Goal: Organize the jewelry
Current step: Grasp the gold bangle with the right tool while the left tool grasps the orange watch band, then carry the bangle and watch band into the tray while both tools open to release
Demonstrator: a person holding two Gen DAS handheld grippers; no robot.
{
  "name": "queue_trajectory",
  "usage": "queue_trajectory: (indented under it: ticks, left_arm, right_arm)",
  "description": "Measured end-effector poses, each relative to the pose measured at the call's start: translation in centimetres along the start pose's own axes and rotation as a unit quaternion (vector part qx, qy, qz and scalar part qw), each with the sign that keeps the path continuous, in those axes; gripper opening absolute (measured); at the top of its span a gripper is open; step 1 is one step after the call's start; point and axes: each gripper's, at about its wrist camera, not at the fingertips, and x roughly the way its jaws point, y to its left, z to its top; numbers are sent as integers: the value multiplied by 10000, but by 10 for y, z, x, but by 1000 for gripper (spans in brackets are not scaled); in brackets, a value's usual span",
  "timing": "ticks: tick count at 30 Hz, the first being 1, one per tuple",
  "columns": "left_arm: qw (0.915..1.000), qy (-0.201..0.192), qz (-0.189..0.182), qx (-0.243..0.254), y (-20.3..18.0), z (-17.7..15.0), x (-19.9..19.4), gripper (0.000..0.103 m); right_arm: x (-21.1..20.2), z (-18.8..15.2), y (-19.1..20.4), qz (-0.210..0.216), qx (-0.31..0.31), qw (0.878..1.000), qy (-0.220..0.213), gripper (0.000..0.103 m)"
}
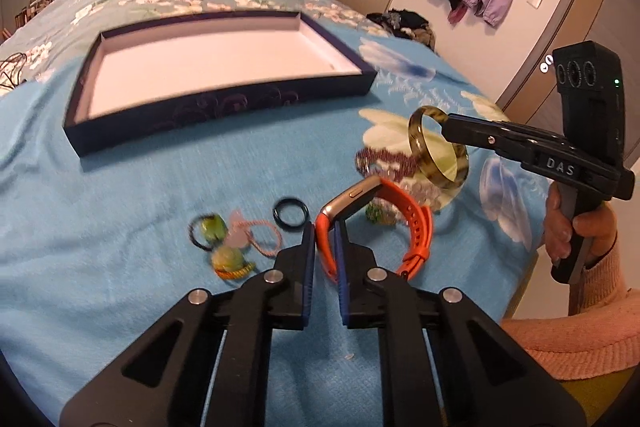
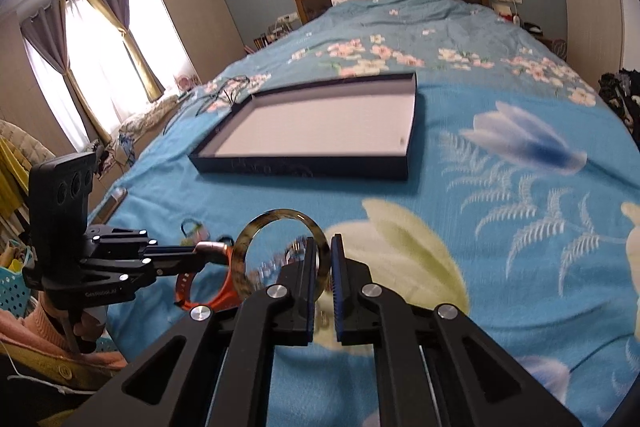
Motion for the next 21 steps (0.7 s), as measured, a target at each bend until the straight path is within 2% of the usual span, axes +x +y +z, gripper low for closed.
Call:
queue_trajectory:
  ticks: [5,12,21]
  left_arm:
    - [9996,-275,104,2,13,18,-24,10]
    - [9957,-694,604,103,44,62,-50,10]
    - [9916,-738,1063,73,96,134,-28,8]
  right_arm:
    - [9,31,3,6,-134,9996,-242,6]
    - [41,81,2,6,-290,9990,-347,6]
    - [110,133,-10,-251,-211,9994,-103,6]
